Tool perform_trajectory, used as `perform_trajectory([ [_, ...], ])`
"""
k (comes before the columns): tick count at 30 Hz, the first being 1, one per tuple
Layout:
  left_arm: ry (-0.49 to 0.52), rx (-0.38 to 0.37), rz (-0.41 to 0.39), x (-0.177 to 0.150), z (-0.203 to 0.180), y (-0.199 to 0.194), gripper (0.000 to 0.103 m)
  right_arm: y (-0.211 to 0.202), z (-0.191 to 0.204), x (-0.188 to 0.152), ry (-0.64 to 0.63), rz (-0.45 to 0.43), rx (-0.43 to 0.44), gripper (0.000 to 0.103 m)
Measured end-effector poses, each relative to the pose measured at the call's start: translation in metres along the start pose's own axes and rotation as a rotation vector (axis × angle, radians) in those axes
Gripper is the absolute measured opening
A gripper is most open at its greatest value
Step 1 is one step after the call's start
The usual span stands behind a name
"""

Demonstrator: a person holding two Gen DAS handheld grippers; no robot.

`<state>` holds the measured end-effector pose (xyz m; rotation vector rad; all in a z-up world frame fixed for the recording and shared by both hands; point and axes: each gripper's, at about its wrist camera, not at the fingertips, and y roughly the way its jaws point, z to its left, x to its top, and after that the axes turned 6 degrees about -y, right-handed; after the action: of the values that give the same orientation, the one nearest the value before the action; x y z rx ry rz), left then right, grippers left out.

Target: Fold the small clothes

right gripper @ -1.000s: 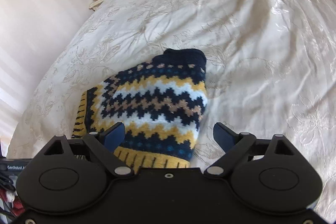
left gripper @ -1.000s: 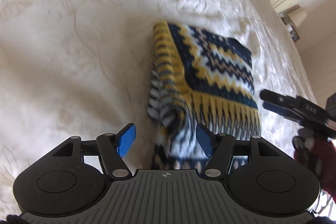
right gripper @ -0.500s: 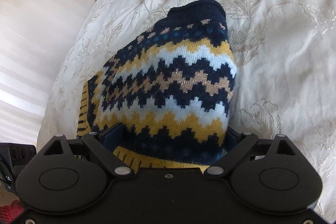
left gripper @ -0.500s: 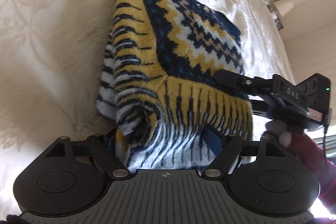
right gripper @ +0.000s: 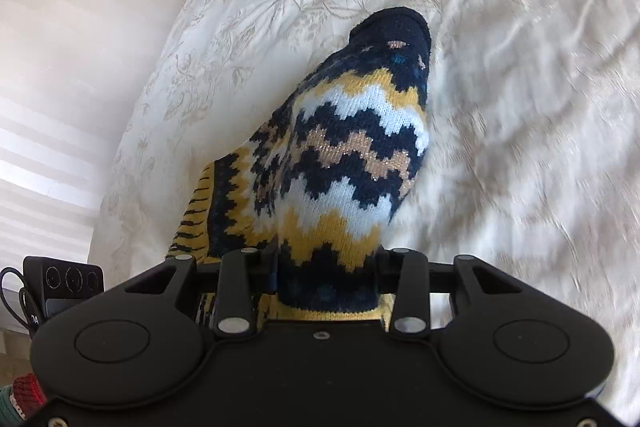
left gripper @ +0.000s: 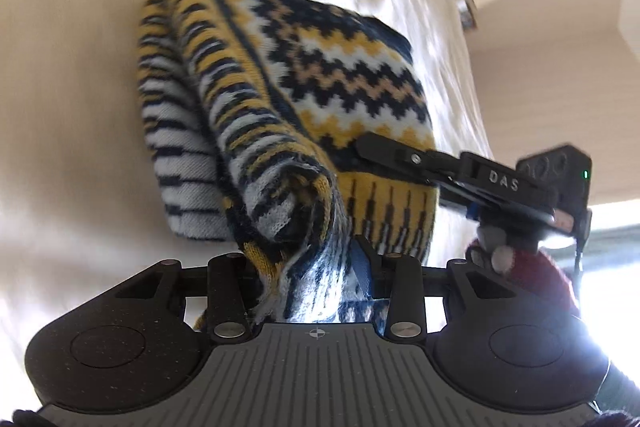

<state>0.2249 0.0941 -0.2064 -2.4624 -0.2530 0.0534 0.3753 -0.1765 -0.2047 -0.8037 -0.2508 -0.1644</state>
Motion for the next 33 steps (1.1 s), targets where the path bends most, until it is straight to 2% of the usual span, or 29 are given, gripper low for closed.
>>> perform_trajectory([
  [6,0.036,0.019,0.147,-0.097,-0.01,0.02,0.039,-0.009,0.001,-0.039,-0.02,0.103,-0.047,0.049],
  [7,0.049,0.04,0.157,-0.11,-0.01,0.024,0.039,-0.009,0.0,-0.046,-0.025,0.114,-0.055,0.05],
  [9,0.094,0.137,0.149,-0.133,-0.008,0.033,0.041,-0.007,-0.003,-0.059,-0.03,0.127,-0.079,0.053],
  [11,0.132,0.251,0.106,-0.148,-0.005,0.036,0.043,-0.001,-0.007,-0.068,-0.048,0.137,-0.135,0.06],
  [13,0.125,0.281,0.049,-0.158,-0.004,0.031,0.043,0.003,-0.007,-0.069,-0.079,0.127,-0.193,0.066],
  [15,0.132,0.327,-0.022,-0.169,-0.01,0.02,0.044,0.004,-0.008,-0.064,-0.097,0.099,-0.2,0.069],
  [18,0.213,0.405,-0.128,-0.189,-0.034,0.005,0.044,0.0,-0.003,-0.056,-0.164,0.058,-0.208,0.074],
  [23,0.328,0.451,-0.27,-0.212,-0.086,-0.024,0.044,-0.019,0.001,-0.053,-0.222,-0.044,-0.19,0.085],
  [26,0.376,0.435,-0.345,-0.218,-0.109,-0.036,0.049,-0.033,-0.002,-0.061,-0.226,-0.098,-0.196,0.088],
  [27,0.389,0.429,-0.365,-0.217,-0.115,-0.032,0.052,-0.037,-0.003,-0.063,-0.224,-0.109,-0.2,0.09],
  [29,0.41,0.436,-0.38,-0.21,-0.126,-0.021,0.065,-0.043,-0.006,-0.064,-0.216,-0.125,-0.212,0.102],
  [33,0.441,0.504,-0.395,-0.189,-0.125,0.009,0.066,-0.048,-0.006,-0.063,-0.208,-0.155,-0.247,0.102],
])
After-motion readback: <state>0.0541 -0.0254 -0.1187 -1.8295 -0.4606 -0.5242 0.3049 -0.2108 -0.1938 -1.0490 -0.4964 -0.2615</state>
